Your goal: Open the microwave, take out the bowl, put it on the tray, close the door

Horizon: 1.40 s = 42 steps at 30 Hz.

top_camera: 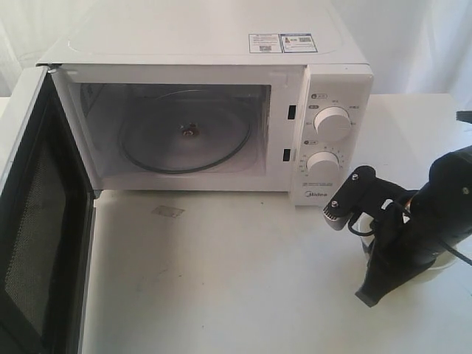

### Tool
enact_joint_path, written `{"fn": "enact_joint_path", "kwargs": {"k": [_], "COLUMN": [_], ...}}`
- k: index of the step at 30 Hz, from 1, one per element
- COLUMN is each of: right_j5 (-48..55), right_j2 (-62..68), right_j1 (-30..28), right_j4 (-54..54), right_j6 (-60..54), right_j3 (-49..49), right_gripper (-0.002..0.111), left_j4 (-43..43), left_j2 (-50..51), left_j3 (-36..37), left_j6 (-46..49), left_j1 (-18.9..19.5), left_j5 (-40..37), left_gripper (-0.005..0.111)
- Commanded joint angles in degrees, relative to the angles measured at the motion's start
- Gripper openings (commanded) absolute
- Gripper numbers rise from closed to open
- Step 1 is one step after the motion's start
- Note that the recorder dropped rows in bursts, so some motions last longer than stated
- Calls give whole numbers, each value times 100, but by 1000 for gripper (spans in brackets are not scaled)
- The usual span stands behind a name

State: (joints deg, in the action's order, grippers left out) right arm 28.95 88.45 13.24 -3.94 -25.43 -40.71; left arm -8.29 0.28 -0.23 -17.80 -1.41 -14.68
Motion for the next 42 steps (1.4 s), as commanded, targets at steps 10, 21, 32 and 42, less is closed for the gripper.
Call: {"fn": "enact_joint_path", "kwargs": {"k": [10,21,32,42], "right_j5": [33,-40,-428,204], "right_j2": [22,-301,-1434,-2716], "right_j1": [-17,-7,199,1143], "right_j4": [139,139,1123,2963], "right_j6": [-40,-40,161,-486], "right_j3": [17,6,-155,-285], "right_gripper": [27,41,41,41], "left_j4": [32,32,32,32], "left_j2": [-28,-28,-28,-28], "left_j3": [23,23,23,23], "left_j6": [6,6,6,6], "left_j1": [13,13,13,13], "left_j5": [13,13,13,13], "left_gripper": [0,0,0,0]}}
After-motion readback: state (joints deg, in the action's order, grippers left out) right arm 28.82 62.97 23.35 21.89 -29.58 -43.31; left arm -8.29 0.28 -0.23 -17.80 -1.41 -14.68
